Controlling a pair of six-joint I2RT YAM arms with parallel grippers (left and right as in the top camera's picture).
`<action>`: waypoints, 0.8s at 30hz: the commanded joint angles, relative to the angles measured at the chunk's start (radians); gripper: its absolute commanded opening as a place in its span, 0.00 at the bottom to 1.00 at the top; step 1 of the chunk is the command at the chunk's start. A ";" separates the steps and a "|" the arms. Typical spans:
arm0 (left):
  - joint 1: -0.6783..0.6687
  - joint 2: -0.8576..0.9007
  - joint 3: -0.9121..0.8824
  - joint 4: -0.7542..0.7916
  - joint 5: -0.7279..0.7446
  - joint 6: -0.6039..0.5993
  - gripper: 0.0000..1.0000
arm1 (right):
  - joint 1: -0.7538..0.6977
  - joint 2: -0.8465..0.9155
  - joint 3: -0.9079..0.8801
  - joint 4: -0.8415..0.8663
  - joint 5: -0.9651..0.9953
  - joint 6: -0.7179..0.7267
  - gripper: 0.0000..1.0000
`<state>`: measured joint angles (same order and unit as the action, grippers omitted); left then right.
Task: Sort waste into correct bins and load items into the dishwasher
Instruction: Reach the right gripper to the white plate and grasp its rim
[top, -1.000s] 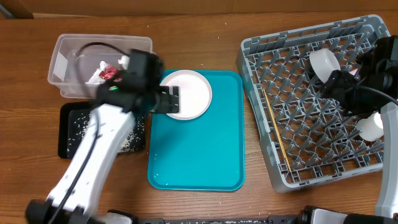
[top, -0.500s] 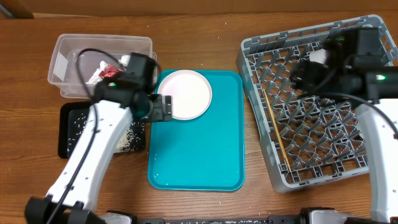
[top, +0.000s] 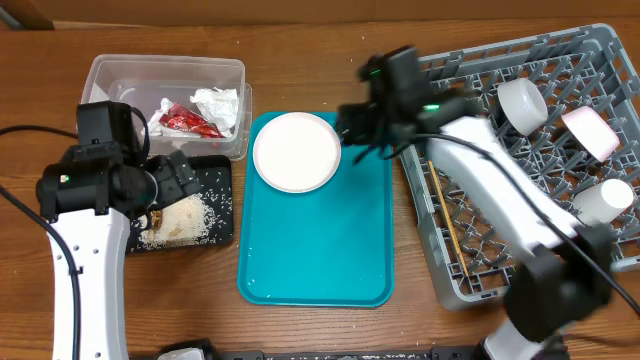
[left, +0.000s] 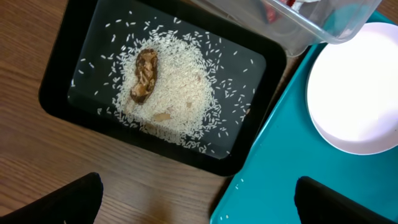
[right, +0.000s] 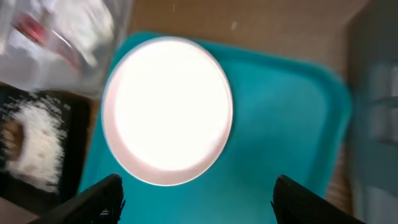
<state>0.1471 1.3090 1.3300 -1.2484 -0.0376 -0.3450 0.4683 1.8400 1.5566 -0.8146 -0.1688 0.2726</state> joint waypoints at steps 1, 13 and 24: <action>0.003 -0.006 0.008 -0.004 0.013 -0.018 1.00 | 0.033 0.113 0.012 0.022 0.076 0.081 0.79; 0.003 -0.006 0.008 -0.004 0.013 -0.018 1.00 | 0.052 0.311 0.012 0.003 0.065 0.154 0.38; 0.003 -0.006 0.008 -0.004 0.013 -0.018 1.00 | -0.012 0.273 0.032 -0.152 0.082 0.139 0.04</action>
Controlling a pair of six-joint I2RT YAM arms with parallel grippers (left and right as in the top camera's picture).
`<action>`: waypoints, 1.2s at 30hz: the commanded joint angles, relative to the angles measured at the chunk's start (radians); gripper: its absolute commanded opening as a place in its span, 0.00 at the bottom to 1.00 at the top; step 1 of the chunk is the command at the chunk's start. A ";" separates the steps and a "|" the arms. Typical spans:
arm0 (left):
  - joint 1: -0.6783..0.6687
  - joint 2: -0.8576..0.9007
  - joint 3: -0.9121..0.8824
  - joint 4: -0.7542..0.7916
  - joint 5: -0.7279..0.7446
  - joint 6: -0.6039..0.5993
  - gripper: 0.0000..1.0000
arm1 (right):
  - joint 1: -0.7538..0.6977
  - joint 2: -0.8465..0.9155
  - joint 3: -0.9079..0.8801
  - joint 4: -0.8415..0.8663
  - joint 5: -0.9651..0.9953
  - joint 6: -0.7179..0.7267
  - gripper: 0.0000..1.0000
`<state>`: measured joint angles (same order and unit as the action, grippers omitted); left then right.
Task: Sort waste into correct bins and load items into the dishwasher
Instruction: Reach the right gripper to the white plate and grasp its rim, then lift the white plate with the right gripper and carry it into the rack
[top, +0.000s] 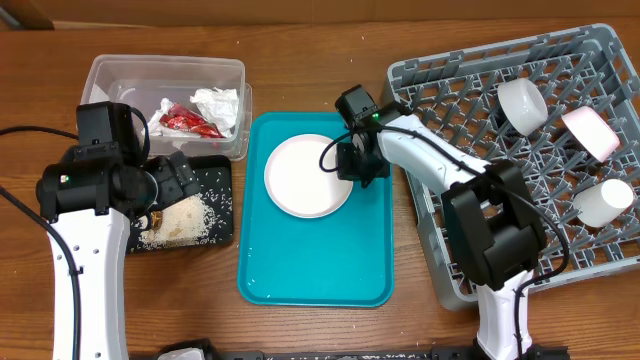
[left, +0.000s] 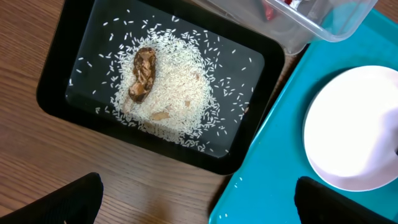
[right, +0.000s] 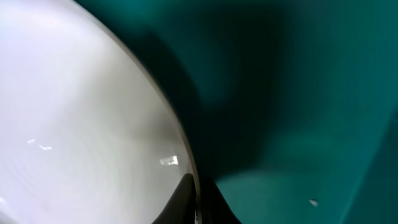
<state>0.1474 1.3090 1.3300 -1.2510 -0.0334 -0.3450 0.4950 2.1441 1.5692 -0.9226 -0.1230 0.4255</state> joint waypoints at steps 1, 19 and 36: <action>0.003 -0.006 0.008 -0.002 0.008 -0.018 1.00 | -0.047 -0.041 0.029 -0.060 0.036 -0.019 0.04; 0.003 -0.006 0.008 0.000 0.008 -0.018 1.00 | -0.238 -0.482 0.222 -0.188 0.732 -0.193 0.04; 0.003 -0.006 0.008 -0.001 0.009 -0.019 1.00 | -0.305 -0.478 -0.016 -0.159 0.969 0.003 0.04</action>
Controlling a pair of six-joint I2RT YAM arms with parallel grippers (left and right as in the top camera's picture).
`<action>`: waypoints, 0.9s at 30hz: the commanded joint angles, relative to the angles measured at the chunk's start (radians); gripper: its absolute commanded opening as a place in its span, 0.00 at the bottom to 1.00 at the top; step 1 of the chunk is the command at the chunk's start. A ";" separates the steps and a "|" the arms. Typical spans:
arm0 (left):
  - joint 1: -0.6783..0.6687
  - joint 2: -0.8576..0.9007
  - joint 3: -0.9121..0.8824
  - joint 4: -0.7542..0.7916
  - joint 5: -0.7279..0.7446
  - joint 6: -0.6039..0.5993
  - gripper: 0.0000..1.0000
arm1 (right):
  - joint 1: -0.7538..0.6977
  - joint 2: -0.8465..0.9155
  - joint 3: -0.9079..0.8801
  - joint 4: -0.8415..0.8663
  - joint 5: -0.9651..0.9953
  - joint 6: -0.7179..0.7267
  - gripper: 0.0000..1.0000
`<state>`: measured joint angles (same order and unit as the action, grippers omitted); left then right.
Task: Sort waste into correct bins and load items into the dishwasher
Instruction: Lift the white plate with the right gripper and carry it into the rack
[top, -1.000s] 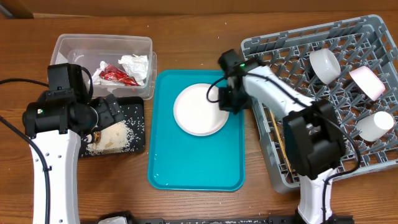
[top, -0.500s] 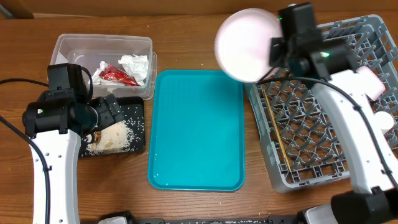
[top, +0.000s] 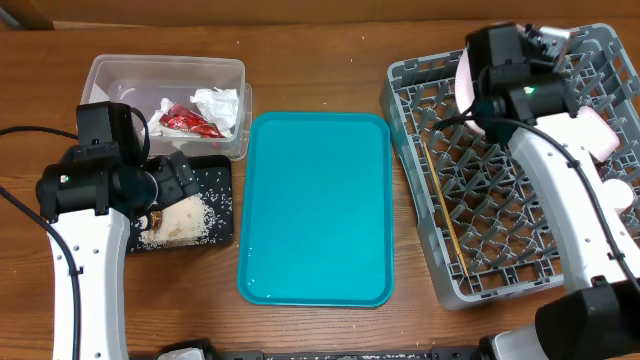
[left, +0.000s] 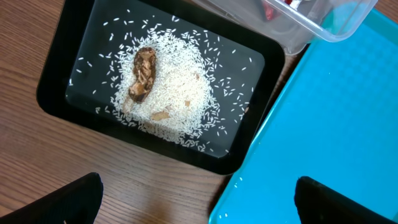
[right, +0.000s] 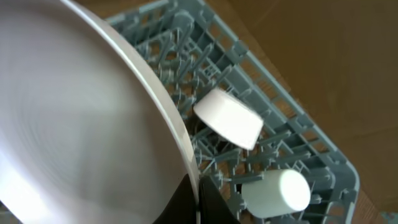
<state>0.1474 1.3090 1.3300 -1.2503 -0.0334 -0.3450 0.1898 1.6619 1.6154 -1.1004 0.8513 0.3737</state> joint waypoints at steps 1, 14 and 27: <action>0.003 -0.006 0.008 -0.002 0.009 -0.019 1.00 | 0.000 0.005 -0.100 0.021 -0.021 0.077 0.04; 0.003 -0.006 0.008 0.002 0.027 -0.022 1.00 | 0.037 0.005 -0.145 0.021 -0.140 0.126 0.04; 0.003 -0.006 0.008 0.001 0.027 -0.022 1.00 | 0.099 0.005 -0.145 -0.026 -0.282 0.125 0.36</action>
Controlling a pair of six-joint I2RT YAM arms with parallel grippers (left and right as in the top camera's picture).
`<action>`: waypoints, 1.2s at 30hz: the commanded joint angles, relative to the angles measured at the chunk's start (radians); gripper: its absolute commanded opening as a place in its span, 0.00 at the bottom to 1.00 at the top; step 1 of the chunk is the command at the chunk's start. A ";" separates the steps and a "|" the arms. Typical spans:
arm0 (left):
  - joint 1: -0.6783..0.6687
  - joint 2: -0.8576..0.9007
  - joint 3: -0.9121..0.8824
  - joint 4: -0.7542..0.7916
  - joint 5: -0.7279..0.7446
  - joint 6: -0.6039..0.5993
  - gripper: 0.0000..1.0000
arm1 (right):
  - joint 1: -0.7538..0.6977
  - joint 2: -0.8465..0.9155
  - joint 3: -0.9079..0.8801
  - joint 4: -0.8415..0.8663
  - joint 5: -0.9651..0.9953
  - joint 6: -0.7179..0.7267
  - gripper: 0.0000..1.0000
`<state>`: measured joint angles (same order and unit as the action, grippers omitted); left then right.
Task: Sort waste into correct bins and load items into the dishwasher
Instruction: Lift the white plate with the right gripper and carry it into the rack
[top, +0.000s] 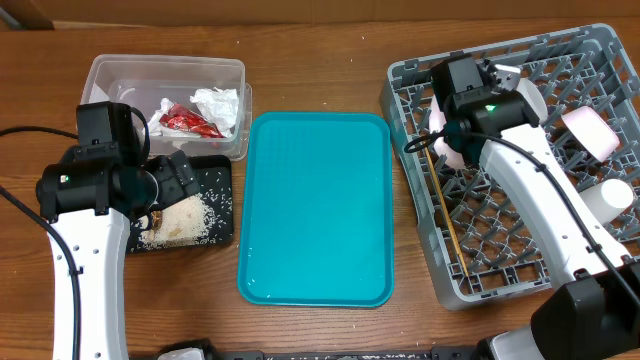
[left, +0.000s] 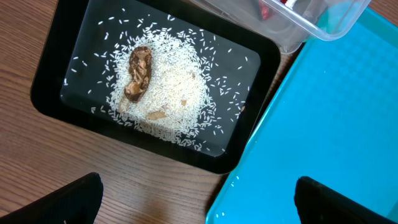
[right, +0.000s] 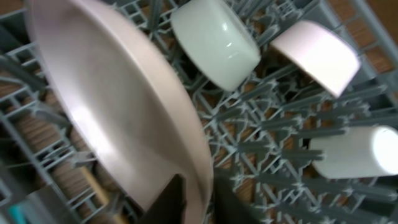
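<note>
A pinkish-white plate (right: 118, 112) stands on edge among the tines on the left side of the grey dishwasher rack (top: 520, 255). My right gripper (right: 200, 198) is shut on its rim; from overhead the plate (top: 443, 150) shows just under the right gripper (top: 453, 112). A black tray (left: 255, 74) holds loose rice and a brown food scrap (left: 137, 71). My left gripper (left: 196, 205) hangs open above the table's wood between that tray and the teal tray (left: 329, 118), with nothing between its fingers. Overhead, the left gripper (top: 180, 178) sits over the black tray.
In the rack lie a white bowl (right: 214, 40), a pink bowl (right: 314, 53), a white cup (right: 354, 152) and a brown chopstick (top: 446, 222). A clear bin (top: 165, 66) at the back left holds a red wrapper (top: 185, 122) and crumpled white paper (top: 215, 103).
My right gripper has come down and to the left with the plate, from above the rack's back left to its left side, where the plate stands on edge among the tines. The left arm barely shifted.
First the plate lay on the teal tray with my right gripper open above it. Then the gripper was at the plate's right rim. After that the tray was bare and the plate was held over the rack; now it stands in the rack. The left arm stayed put.
</note>
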<state>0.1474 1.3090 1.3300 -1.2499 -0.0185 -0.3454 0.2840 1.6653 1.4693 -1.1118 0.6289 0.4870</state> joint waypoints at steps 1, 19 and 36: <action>0.003 -0.006 0.008 0.001 0.012 -0.021 1.00 | 0.005 0.001 0.002 -0.022 -0.060 0.012 0.39; 0.000 -0.006 0.008 0.009 0.058 0.026 1.00 | -0.038 -0.177 0.003 0.003 -0.540 -0.107 0.56; -0.224 0.026 0.007 -0.124 0.063 0.220 1.00 | -0.163 -0.173 0.003 -0.122 -0.830 -0.330 1.00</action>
<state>-0.0772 1.3277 1.3300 -1.3376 0.0742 -0.1562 0.1558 1.4971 1.4693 -1.2087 -0.2024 0.1471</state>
